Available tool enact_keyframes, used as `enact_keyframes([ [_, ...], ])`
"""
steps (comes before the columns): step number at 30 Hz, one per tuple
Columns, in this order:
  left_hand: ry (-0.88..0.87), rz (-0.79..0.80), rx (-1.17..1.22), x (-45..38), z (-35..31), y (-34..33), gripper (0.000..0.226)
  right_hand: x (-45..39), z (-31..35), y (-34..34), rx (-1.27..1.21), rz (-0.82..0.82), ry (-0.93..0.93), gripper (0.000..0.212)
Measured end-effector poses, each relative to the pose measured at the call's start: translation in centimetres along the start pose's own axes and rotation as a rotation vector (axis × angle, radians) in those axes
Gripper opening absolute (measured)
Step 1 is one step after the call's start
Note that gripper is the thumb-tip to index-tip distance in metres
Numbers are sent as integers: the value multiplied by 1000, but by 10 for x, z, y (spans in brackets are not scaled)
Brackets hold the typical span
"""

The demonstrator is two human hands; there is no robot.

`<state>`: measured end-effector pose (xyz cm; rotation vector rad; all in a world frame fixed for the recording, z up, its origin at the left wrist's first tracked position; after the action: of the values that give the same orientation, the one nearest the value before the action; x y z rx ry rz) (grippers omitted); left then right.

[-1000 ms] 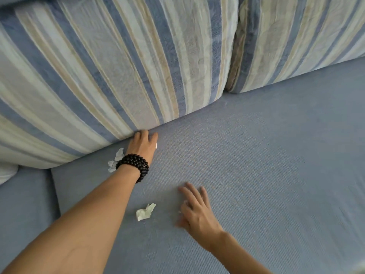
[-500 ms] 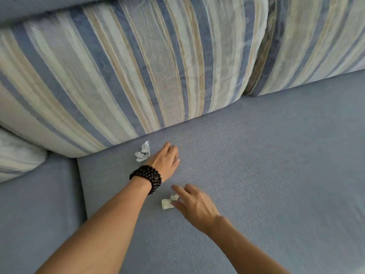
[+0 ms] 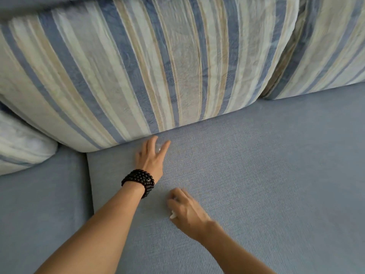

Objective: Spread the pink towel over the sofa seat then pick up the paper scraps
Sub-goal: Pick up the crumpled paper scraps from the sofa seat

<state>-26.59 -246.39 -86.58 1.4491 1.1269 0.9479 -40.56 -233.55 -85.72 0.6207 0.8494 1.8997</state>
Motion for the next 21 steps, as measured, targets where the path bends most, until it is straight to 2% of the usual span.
enact_keyframes([
  [2, -2, 53, -13, 8, 0, -12, 72, 0, -4, 4, -77, -71, -30, 15],
  [3, -17, 41, 8, 11, -1, -15, 63, 1, -7, 6, -107, -130, -46, 14],
  [6, 96, 57, 149, 23, 0, -16, 12, 4, -9, 11, -209, -247, -178, 17],
  [8, 44, 51, 229, 28, -4, -12, 23, 0, -8, 19, -266, -330, -265, 23],
  [10, -23, 26, 310, 35, -15, 0, 18, -2, -7, 33, -313, -423, -352, 23],
  [13, -20, 24, 399, 36, -41, 36, 23, 7, 2, 64, -376, -567, -508, 4],
  [18, -86, 30, 541, 33, -108, 115, 47, 46, 38, 141, -395, -816, -666, 42],
  [21, -157, 16, 597, 21, -163, 168, 55, 83, 54, 198, -460, -984, -757, 56],
])
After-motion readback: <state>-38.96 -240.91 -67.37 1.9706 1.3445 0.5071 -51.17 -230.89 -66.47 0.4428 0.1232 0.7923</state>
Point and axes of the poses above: each hand's wrist, its own x-axis away from the middle knuckle, its own y-axis out of the back of the hand, z = x × y, the point moved 1 cm from there along -x, towards the middle knuckle, and after that the axes turned 7 degrees about -z, right-handed, at the moved point
